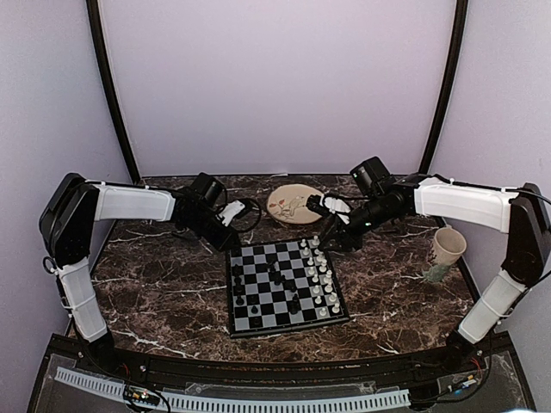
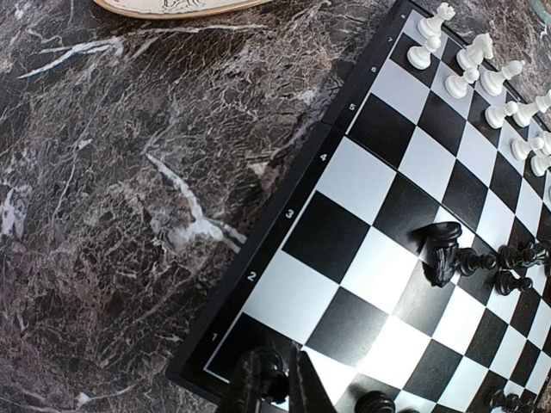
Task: Set up the chess pieces on the board
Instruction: Place the rook at h8.
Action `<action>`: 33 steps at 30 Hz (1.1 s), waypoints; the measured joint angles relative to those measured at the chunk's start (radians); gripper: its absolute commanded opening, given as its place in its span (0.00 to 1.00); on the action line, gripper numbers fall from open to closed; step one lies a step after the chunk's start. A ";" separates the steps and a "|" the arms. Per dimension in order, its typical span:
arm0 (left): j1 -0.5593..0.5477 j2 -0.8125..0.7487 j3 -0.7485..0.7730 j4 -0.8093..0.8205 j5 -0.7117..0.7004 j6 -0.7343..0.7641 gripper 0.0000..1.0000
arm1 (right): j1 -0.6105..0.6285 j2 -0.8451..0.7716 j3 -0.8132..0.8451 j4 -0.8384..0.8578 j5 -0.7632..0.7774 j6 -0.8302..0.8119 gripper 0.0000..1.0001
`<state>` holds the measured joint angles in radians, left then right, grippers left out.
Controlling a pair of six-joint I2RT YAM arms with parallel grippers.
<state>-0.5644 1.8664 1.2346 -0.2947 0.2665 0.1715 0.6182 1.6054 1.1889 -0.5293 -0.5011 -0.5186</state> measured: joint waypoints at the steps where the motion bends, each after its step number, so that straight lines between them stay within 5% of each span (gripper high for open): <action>1: 0.000 0.000 0.000 -0.001 -0.002 -0.001 0.09 | 0.000 0.000 0.000 0.000 0.000 0.000 0.39; 33: 0.000 -0.053 -0.001 -0.020 -0.041 -0.063 0.43 | 0.000 0.002 0.035 -0.033 -0.016 -0.008 0.40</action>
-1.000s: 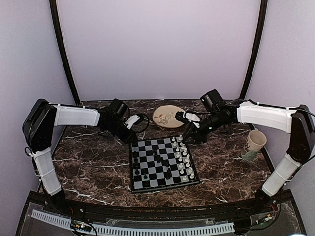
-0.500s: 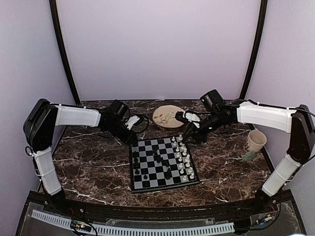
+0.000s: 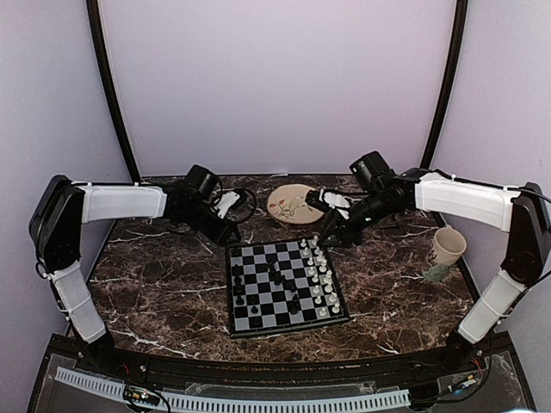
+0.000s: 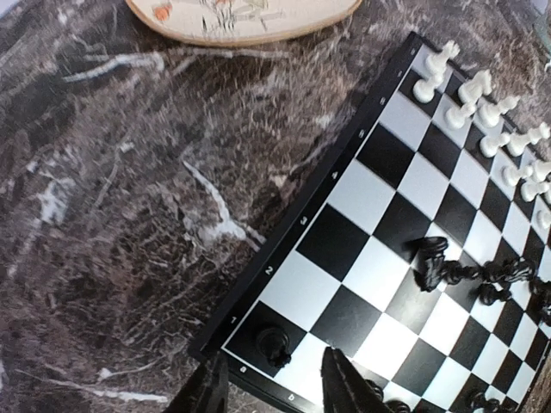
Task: Set up the chess pieces on the board
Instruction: Place the rook at h8, then pick up the knight from the chessboard.
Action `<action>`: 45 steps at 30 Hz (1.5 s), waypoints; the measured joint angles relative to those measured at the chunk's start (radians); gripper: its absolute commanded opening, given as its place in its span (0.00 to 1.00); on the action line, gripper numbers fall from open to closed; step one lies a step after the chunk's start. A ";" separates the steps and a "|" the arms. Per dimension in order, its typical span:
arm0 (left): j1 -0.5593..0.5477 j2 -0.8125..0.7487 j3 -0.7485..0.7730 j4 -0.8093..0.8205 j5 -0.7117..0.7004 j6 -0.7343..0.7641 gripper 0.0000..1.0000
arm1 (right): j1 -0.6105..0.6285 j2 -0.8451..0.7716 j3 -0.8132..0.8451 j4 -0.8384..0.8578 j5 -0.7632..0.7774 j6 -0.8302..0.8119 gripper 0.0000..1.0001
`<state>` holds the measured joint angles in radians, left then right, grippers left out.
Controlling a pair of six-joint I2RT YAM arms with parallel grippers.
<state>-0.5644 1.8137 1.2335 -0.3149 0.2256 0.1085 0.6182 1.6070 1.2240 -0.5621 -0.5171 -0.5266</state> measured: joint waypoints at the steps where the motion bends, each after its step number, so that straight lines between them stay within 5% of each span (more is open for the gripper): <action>1: 0.000 -0.027 0.000 0.002 -0.004 0.000 0.45 | 0.000 0.002 0.018 -0.014 0.004 -0.003 0.40; 6: 0.000 -0.261 -0.090 0.182 -0.021 0.018 0.80 | 0.000 0.031 0.133 -0.059 0.047 -0.019 0.39; 8: 0.000 -0.359 -0.171 0.311 -0.037 0.012 0.82 | 0.001 0.061 0.193 -0.072 0.061 -0.026 0.39; 12: 0.006 -0.405 -0.248 0.442 -0.051 -0.019 0.73 | 0.010 0.143 0.278 -0.074 0.091 -0.046 0.38; 19: 0.023 -0.349 -0.264 0.414 -0.020 -0.039 0.50 | 0.082 0.378 0.392 -0.096 0.169 -0.131 0.34; 28: 0.093 -0.199 -0.045 0.236 0.031 -0.158 0.52 | 0.150 0.576 0.529 -0.155 0.287 -0.287 0.37; 35: 0.102 -0.301 -0.111 0.239 0.063 -0.198 0.67 | 0.160 0.633 0.599 -0.179 0.303 -0.362 0.42; 45: 0.139 -0.352 -0.117 0.261 0.114 -0.218 0.66 | 0.171 0.668 0.626 -0.227 0.240 -0.446 0.45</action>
<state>-0.4255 1.4612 1.1164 -0.0540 0.3401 -0.1093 0.7891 2.2753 1.8496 -0.7895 -0.2775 -0.9722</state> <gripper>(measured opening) 0.665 0.446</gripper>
